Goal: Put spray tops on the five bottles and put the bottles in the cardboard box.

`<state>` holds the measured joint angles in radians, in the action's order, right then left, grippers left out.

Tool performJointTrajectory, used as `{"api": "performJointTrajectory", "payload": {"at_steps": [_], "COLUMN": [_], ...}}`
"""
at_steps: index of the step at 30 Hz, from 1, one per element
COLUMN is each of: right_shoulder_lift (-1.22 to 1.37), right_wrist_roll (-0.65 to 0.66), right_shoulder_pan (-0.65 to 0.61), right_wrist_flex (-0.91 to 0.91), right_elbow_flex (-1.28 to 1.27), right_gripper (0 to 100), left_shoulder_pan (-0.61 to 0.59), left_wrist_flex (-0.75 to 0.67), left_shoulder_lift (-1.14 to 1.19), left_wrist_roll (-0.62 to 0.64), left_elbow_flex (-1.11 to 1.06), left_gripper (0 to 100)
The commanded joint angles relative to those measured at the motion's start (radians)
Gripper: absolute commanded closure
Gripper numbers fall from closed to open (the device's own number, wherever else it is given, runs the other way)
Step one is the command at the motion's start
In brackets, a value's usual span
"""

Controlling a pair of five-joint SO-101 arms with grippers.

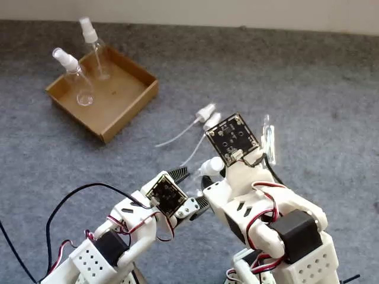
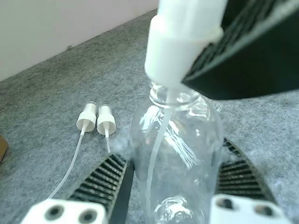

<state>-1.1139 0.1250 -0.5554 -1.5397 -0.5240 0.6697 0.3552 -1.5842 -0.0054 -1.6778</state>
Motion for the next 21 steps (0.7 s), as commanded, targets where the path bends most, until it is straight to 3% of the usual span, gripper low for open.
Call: {"api": "performJointTrajectory", "payload": {"at_steps": [1,6,13,21], "right_shoulder_lift": [-0.004,-0.012,-0.012,-0.096], "right_wrist_roll": [0.077,0.080,0.084,0.086], "right_shoulder_pan": [0.010,0.010,0.008,0.016], "right_wrist_flex": [0.028,0.007,-0.067,-0.099], "right_elbow_flex": [0.013,0.012,0.018,0.019], "right_gripper": [89.5,80.8,80.3,80.4], "left_shoulder_pan": [-0.010,-0.010,-0.012,-0.168], "left_wrist_flex": [-0.025,-0.025,-0.025,-0.028], "left_shoulder_lift": [-0.018,-0.018,-0.018,-0.018], "left_wrist_roll": [0.011,0.011,0.008,0.011], "left_elbow_flex": [-0.024,-0.024,-0.024,-0.019], "left_gripper": [87,87,87,87]}}
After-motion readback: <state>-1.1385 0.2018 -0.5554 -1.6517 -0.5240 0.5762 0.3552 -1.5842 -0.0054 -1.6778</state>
